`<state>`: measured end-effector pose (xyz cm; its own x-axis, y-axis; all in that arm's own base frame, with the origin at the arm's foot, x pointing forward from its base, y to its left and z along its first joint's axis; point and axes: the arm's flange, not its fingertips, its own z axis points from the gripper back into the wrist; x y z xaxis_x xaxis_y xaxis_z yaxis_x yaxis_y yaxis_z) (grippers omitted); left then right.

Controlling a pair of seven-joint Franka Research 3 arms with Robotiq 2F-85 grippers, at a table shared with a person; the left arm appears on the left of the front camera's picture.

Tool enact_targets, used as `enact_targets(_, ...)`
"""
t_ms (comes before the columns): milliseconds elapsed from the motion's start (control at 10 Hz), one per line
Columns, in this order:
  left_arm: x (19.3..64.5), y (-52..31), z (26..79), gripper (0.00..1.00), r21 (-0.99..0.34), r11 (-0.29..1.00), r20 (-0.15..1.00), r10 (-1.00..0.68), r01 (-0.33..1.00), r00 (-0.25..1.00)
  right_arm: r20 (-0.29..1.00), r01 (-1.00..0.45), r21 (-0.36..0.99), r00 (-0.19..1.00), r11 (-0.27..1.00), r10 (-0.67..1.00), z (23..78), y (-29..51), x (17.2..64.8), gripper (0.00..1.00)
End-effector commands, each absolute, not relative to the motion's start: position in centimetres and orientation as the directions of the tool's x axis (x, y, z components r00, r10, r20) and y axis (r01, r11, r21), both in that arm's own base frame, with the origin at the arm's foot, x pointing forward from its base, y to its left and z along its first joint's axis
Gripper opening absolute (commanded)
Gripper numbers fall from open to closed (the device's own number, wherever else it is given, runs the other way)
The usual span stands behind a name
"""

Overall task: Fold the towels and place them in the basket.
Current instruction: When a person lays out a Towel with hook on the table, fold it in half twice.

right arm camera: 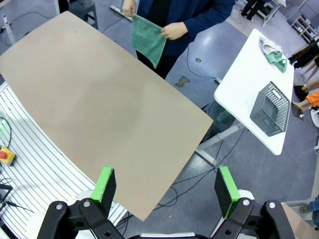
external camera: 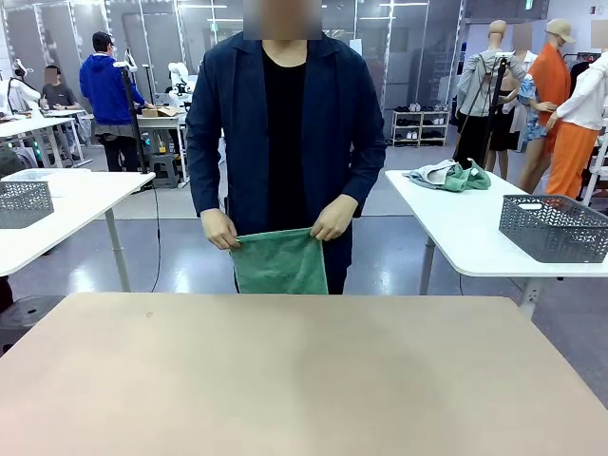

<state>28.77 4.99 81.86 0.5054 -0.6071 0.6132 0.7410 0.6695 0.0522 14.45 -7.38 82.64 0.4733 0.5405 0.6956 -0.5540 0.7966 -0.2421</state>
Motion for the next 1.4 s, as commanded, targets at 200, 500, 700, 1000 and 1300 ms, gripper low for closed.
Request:
enact_targets(200, 28.69, 4.81, 82.02, 1.00, 0.054, 0.667, 0.619, -0.606, 0.743, 0.499, 0.697, -0.550, -0.242, 0.474, 0.799, 0.538, 82.66, -7.50, 14.46, 1.00)
enact_targets(500, 28.69, 4.81, 82.02, 1.00, 0.054, 0.667, 0.619, -0.606, 0.743, 0.499, 0.697, -0.550, -0.242, 0.474, 0.799, 0.538, 82.66, -7.50, 14.46, 1.00)
enact_targets(700, 28.69, 4.81, 82.02, 1.00, 0.054, 0.667, 0.619, -0.606, 0.743, 0.499, 0.697, -0.550, -0.242, 0.474, 0.799, 0.538, 82.66, -7.50, 14.46, 1.00)
enact_targets(1000, 28.69, 4.81, 82.02, 1.00, 0.054, 0.667, 0.619, -0.606, 0.743, 0.499, 0.697, -0.550, -0.242, 0.474, 0.799, 0.538, 82.66, -7.50, 14.46, 1.00)
enact_targets(1300, 28.69, 4.81, 82.02, 1.00, 0.054, 0.667, 0.619, -0.606, 0.743, 0.499, 0.697, -0.550, -0.242, 0.474, 0.799, 0.538, 82.66, -7.50, 14.46, 1.00)
